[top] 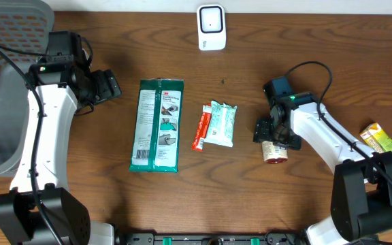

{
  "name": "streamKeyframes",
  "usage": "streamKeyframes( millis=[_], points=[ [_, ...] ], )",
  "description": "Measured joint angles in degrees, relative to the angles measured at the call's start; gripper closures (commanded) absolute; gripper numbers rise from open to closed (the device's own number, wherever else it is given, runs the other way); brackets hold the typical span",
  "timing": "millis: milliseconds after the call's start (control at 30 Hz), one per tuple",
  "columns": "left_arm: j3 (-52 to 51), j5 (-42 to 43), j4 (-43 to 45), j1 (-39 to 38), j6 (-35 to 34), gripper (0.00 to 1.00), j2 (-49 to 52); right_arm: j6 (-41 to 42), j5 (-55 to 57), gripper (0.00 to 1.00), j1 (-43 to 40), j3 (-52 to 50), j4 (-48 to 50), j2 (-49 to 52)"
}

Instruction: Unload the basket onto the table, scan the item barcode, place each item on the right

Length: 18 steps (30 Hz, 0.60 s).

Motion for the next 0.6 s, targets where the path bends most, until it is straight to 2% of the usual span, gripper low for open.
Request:
streamKeyframes(
  millis=[267, 600],
  points=[
    [0.00, 0.02, 0.00, 0.00, 0.02, 0.07, 0.00, -1.66, -1.22, 0.23, 0.00, -0.02, 3.13, 0.00],
    [0.00, 0.00, 0.00, 0.00, 0.00, 0.07, 0.00, -11.26, -1.38, 0.21, 1.53, -2.29, 8.57, 0.00]
  ],
)
